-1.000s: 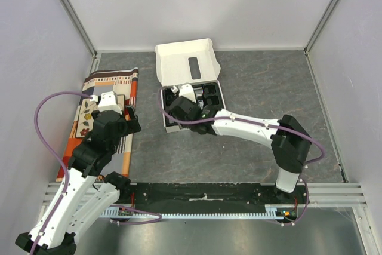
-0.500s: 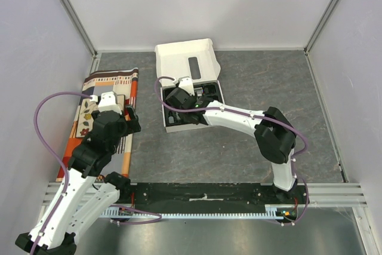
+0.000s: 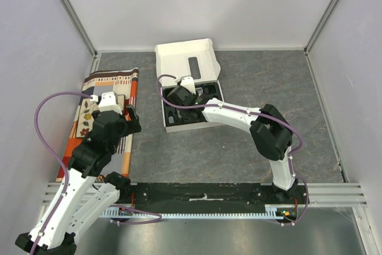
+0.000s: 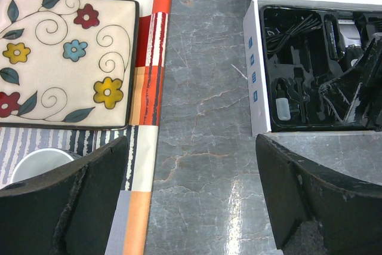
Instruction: Sort the hair-cutting tools
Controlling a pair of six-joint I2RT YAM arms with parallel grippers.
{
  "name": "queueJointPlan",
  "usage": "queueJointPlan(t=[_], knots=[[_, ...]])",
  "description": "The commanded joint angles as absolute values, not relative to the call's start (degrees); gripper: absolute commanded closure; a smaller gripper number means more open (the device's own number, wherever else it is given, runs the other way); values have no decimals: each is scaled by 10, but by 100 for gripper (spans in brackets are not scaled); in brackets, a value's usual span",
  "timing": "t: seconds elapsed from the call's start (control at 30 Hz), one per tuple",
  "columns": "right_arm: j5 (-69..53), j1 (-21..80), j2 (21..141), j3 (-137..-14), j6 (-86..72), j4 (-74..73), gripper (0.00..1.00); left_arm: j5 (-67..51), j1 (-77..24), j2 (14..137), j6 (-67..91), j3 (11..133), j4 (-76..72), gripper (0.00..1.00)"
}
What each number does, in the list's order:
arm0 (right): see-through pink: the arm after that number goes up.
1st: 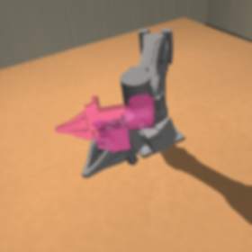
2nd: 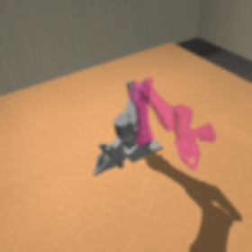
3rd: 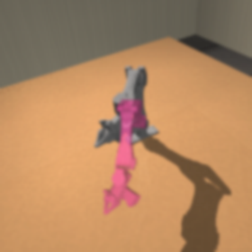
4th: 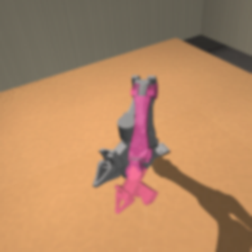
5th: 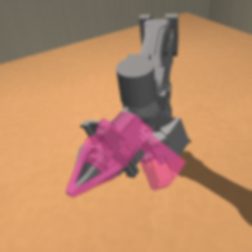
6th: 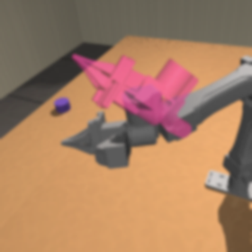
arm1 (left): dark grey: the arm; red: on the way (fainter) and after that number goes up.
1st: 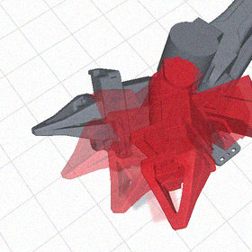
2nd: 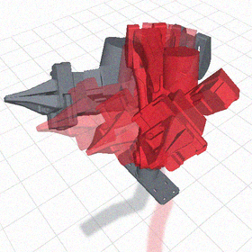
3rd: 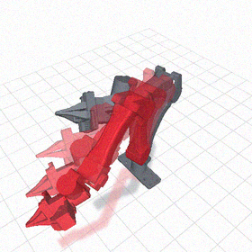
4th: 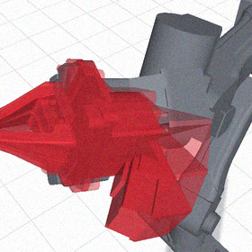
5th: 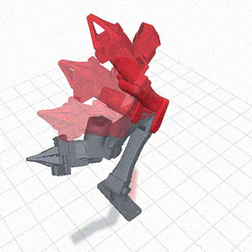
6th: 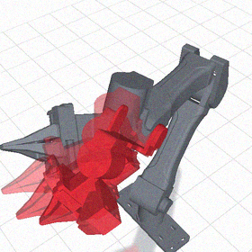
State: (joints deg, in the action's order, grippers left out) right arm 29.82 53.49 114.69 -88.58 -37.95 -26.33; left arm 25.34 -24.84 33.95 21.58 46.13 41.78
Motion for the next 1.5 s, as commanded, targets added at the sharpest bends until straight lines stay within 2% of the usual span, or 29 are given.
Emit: queueJointPlan(t=[0.0, 0.23, 0.77, 1.23, 1.3, 1.37, 1.4, 1.43, 1.47], knots=[[289, 535, 1161, -912, -387, -250, 50, 254, -249, 337, 228, 475, 396, 7], [285, 534, 1165, -914, -388, -248, 49, 254, -249, 338, 228, 475, 396, 7], [285, 534, 1167, -911, -388, -245, 37, 255, -249, 340, 227, 475, 397, 7], [290, 533, 1150, -915, -375, -246, 36, 251, -249, 342, 226, 475, 396, 7], [289, 533, 1143, -917, -373, -246, 37, 251, -249, 342, 226, 475, 395, 7], [287, 536, 1136, -917, -370, -244, 43, 251, -249, 343, 226, 475, 396, 7], [287, 534, 1135, -917, -369, -246, 48, 251, -249, 342, 226, 475, 396, 7], [287, 535, 1133, -916, -370, -246, 59, 252, -249, 342, 226, 475, 396, 7], [287, 534, 1130, -917, -369, -245, 64, 251, -249, 342, 226, 475, 396, 7]])
